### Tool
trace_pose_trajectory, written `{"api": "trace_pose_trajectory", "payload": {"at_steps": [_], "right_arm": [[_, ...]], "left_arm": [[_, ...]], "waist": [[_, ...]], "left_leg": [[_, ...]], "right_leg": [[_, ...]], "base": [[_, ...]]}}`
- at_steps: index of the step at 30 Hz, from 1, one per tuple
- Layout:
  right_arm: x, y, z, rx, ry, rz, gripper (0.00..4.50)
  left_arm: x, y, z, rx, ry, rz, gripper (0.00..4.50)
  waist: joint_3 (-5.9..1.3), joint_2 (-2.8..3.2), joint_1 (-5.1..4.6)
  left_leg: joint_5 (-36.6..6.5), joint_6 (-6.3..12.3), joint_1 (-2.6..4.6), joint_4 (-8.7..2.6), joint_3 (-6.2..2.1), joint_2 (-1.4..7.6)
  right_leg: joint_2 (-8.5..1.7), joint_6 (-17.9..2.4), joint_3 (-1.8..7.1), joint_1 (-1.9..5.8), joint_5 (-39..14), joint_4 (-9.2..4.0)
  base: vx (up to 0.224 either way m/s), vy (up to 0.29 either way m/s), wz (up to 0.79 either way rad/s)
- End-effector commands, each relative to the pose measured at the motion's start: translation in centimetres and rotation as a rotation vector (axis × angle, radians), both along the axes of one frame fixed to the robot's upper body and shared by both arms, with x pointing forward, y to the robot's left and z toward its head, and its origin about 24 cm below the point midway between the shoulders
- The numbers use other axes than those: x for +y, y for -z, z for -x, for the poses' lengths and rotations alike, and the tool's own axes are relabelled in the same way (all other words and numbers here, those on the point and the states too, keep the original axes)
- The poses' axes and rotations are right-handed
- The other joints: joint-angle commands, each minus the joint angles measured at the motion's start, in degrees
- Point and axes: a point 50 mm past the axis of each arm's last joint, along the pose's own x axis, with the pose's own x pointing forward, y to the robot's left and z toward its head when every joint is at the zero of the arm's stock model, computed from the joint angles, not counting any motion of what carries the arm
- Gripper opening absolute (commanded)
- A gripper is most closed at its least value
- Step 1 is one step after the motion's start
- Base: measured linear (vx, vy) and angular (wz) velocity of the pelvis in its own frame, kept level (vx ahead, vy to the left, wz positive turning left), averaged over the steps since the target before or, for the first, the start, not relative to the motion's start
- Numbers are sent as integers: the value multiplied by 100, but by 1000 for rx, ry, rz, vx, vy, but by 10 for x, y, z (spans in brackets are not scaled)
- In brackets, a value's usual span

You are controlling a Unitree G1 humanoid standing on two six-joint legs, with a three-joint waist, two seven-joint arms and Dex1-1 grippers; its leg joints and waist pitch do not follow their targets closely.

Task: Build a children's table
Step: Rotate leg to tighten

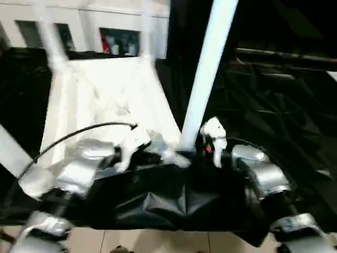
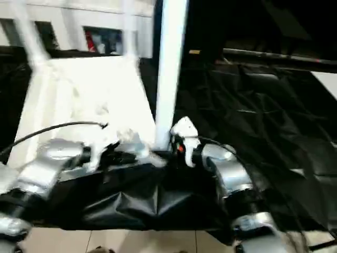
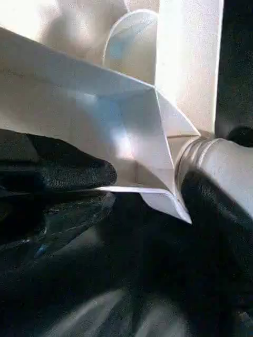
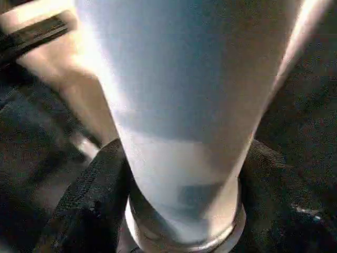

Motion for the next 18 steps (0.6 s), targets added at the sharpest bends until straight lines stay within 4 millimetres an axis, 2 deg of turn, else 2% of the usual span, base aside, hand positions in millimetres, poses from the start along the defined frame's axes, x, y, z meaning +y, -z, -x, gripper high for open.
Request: {"api": "trace_pose_trajectory", "payload": {"at_steps": [1,3,4,6,8,10,12,15,18], "right_arm": [[8,17,1,88,142,-16,262],[11,20,1,110,204,-18,262],[15,22,1,119,219,-12,262],[27,21,3,103,202,-20,262],[31,18,3,69,174,-13,262],[31,14,3,44,142,-18,262],[29,10,2,27,126,-34,311],[24,5,0,-4,90,-24,335],[15,-4,2,-40,-64,11,353]], "left_arm": [[-30,6,1,19,-4,83,0],[-38,7,-3,5,-42,89,0],[-44,8,-5,1,-63,92,0],[-55,9,-8,-12,-92,88,0],[-56,9,-9,-19,-83,78,0],[-53,9,-9,-22,-72,64,0],[-47,9,-10,-26,-74,47,0],[-39,9,-10,-27,-76,35,0],[-26,9,-7,-13,-40,13,0]], "waist": [[-272,-1,0],[-283,-5,1],[-287,-1,-1],[-297,19,9],[-317,19,31],[-331,15,43],[-321,19,59],[-324,24,69],[-328,26,79]], "left_leg": [[-1896,-169,65,-408,-164,198],[-1926,-149,97,-404,-164,199],[-1921,-131,103,-400,-156,200],[-1852,-77,86,-400,-151,191],[-1780,-8,74,-399,-146,183],[-1666,45,50,-400,-141,180],[-1639,86,42,-402,-132,178],[-1653,94,40,-409,-137,187],[-1629,135,33,-408,-140,193]], "right_leg": [[-445,-716,276,172,-2743,-582],[-437,-584,285,138,-2868,-618],[-432,-587,292,128,-2818,-621],[-419,-580,296,134,-2627,-612],[-410,-591,299,151,-2436,-590],[-411,-612,298,167,-2259,-576],[-408,-649,297,168,-2197,-576],[-412,-644,294,173,-2217,-577],[-401,-701,285,189,-2044,-557]], "base": [[0,0,0],[0,0,0],[0,0,0],[0,0,0],[0,0,0],[0,0,0],[0,0,0],[0,0,0],[0,0,0]]}}
